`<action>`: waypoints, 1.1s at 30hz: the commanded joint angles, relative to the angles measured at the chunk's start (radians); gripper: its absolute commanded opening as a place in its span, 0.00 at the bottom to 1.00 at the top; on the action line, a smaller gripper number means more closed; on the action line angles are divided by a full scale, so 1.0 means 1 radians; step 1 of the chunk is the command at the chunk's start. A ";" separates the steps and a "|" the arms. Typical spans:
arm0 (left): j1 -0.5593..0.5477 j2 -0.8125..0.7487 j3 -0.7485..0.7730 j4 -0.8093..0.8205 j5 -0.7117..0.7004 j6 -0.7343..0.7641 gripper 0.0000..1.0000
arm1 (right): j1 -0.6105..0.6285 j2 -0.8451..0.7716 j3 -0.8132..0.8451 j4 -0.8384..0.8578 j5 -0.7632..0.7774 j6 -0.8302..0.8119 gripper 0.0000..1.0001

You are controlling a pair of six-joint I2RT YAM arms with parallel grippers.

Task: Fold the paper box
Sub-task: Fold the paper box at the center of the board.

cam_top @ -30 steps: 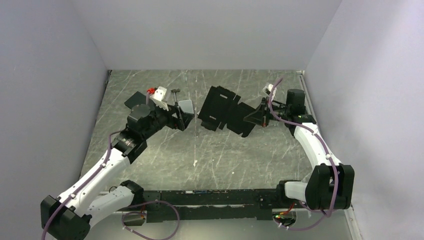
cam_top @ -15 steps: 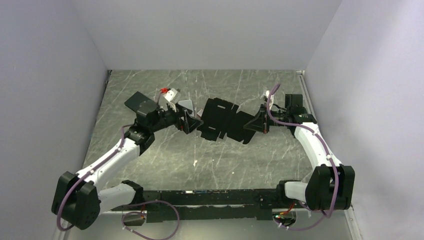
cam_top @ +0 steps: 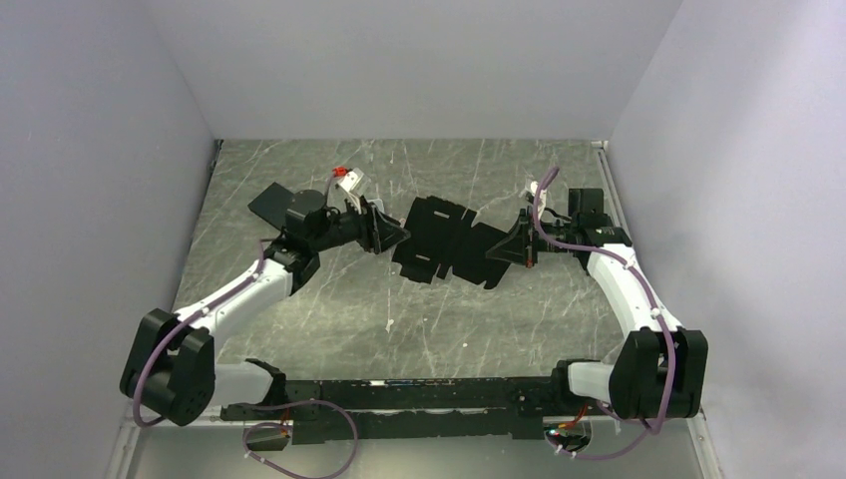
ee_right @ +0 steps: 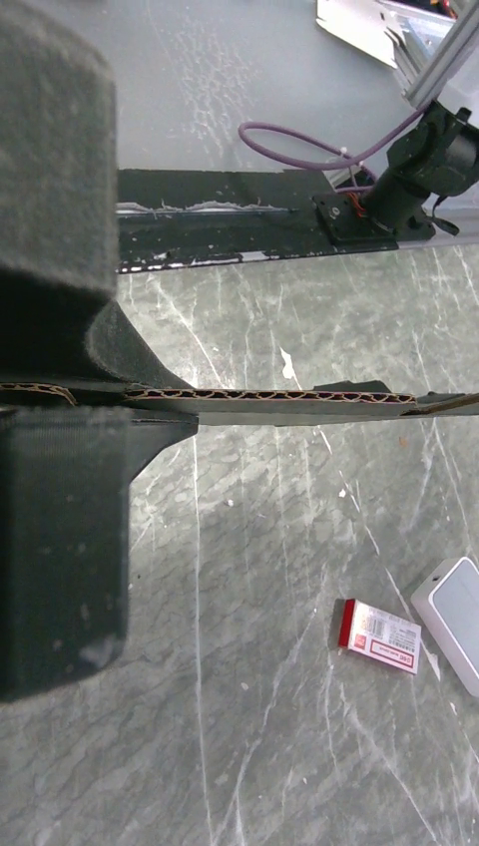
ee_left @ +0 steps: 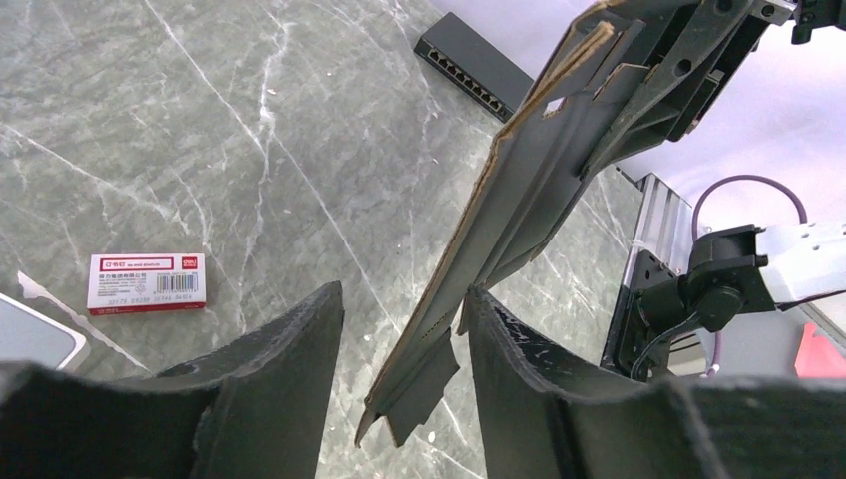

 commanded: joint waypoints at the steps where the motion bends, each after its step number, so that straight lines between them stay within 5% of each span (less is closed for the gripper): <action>1: 0.001 0.018 0.049 0.050 0.014 -0.023 0.51 | -0.001 0.006 0.036 0.040 -0.017 0.007 0.00; 9: -0.005 0.055 0.046 0.104 0.005 -0.057 0.35 | -0.001 0.018 0.033 0.067 -0.005 0.047 0.00; 15: -0.043 0.060 0.043 0.093 -0.121 -0.077 0.00 | -0.001 0.020 0.006 0.184 0.058 0.182 0.01; 26: -0.193 0.094 -0.040 0.185 -0.524 -0.152 0.00 | 0.001 0.050 -0.061 0.414 0.139 0.477 0.13; 33: -0.241 0.141 -0.011 0.186 -0.598 -0.160 0.00 | 0.058 0.062 -0.071 0.440 0.150 0.496 0.26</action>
